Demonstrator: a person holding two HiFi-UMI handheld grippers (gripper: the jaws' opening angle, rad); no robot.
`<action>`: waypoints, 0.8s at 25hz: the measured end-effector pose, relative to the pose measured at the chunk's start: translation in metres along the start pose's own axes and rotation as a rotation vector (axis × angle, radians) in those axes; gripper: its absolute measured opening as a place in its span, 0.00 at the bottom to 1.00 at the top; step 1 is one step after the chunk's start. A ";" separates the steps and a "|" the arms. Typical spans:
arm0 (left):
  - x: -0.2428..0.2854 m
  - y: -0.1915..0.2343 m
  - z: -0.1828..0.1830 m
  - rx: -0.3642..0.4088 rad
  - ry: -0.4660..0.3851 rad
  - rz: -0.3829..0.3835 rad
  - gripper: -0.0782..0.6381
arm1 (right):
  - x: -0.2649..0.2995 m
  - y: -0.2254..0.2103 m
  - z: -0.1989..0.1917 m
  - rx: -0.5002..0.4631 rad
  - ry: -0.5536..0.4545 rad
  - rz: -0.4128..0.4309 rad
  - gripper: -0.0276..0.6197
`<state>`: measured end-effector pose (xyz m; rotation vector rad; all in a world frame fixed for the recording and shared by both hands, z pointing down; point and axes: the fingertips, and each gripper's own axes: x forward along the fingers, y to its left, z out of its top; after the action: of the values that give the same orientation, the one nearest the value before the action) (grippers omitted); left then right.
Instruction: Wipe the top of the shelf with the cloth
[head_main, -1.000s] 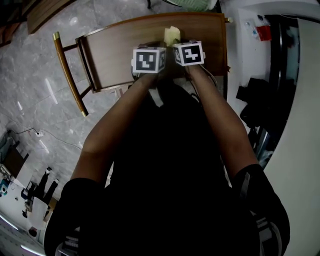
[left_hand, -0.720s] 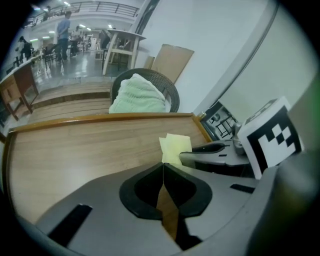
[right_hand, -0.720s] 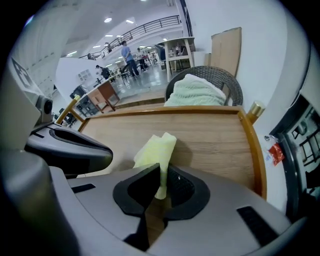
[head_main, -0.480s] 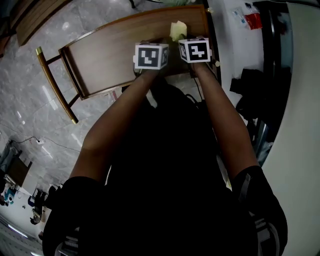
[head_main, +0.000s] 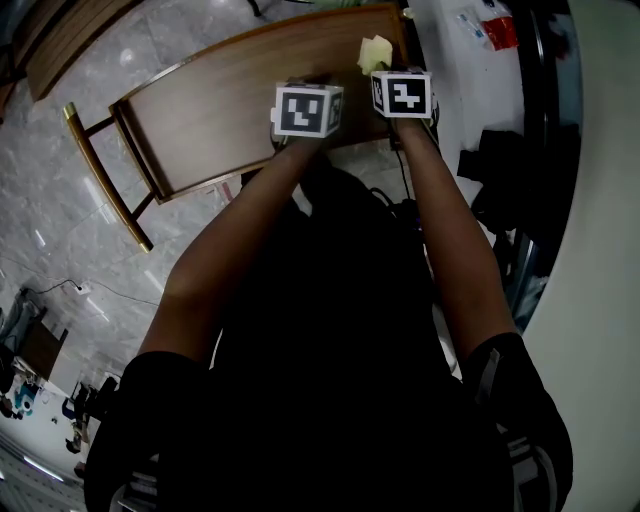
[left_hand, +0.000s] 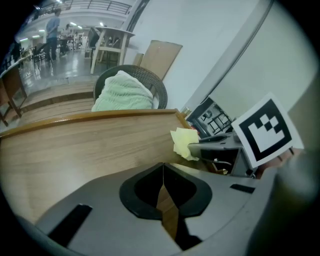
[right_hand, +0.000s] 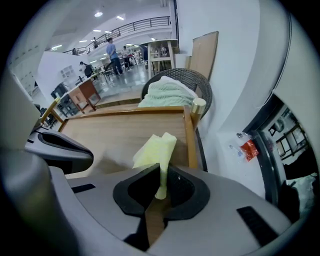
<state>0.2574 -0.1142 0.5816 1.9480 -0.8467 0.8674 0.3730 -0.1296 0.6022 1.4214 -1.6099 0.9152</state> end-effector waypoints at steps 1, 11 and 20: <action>0.000 0.000 -0.002 -0.003 0.001 -0.002 0.12 | -0.001 -0.004 -0.001 0.001 0.005 -0.017 0.11; -0.020 0.012 -0.015 -0.056 -0.032 -0.001 0.12 | -0.011 -0.019 -0.003 0.044 0.013 -0.131 0.11; -0.112 0.103 -0.030 -0.171 -0.146 0.099 0.12 | -0.045 0.090 0.053 -0.005 -0.157 0.038 0.11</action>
<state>0.1064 -0.1061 0.5452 1.8482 -1.0750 0.6917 0.2816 -0.1480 0.5373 1.4955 -1.7589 0.8383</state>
